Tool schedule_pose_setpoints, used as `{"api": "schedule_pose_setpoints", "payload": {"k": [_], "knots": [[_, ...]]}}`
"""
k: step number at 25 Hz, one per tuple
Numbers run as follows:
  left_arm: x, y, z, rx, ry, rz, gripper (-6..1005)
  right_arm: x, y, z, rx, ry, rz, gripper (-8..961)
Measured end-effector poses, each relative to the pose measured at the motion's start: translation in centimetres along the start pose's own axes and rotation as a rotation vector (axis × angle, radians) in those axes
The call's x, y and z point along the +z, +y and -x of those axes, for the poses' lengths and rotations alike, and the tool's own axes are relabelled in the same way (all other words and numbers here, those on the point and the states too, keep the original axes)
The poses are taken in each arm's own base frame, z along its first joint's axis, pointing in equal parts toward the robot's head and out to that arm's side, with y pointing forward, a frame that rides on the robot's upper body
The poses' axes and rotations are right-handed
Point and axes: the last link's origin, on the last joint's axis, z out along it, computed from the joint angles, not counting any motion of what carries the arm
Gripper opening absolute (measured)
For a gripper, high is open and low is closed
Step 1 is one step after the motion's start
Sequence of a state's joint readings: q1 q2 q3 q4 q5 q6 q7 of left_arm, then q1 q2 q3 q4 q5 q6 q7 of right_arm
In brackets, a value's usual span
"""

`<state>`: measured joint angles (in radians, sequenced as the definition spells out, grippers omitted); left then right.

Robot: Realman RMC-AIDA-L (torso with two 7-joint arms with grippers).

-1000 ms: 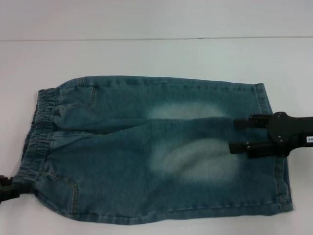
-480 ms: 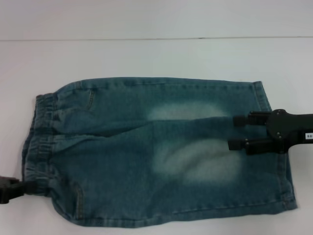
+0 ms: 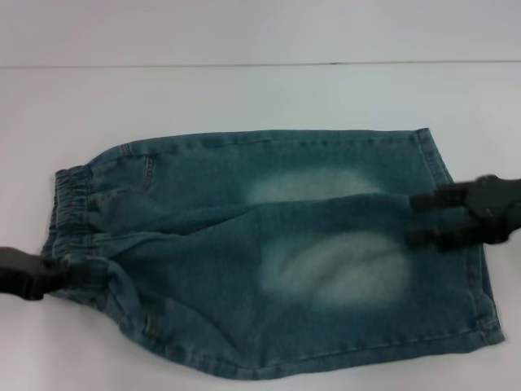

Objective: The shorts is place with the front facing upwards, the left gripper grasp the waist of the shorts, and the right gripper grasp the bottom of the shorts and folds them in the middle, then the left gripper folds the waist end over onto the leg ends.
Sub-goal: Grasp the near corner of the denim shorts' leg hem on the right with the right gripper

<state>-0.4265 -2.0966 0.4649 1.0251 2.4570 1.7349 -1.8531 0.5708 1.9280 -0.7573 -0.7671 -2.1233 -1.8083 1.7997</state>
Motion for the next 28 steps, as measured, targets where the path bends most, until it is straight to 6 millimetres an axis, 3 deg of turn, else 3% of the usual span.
{"api": "schedule_pose_setpoints", "payload": {"k": [10,17,28], "knots": [[-0.5,-1.1,-1.1,-0.027,0.038,-0.065,29,-2.1,0.4,-1.1,0.082,0.328,-0.028,916],[-0.5,-1.4,-1.3,-0.045,0.045,-0.091,30,-2.5,0.1,-2.3,0.146,0.522,-0.068,916],[-0.1,-1.4,-1.2,-0.054,0.042,-0.093,29,-1.8,-0.7,-2.7,0.165,0.61,-0.128,915]]}}
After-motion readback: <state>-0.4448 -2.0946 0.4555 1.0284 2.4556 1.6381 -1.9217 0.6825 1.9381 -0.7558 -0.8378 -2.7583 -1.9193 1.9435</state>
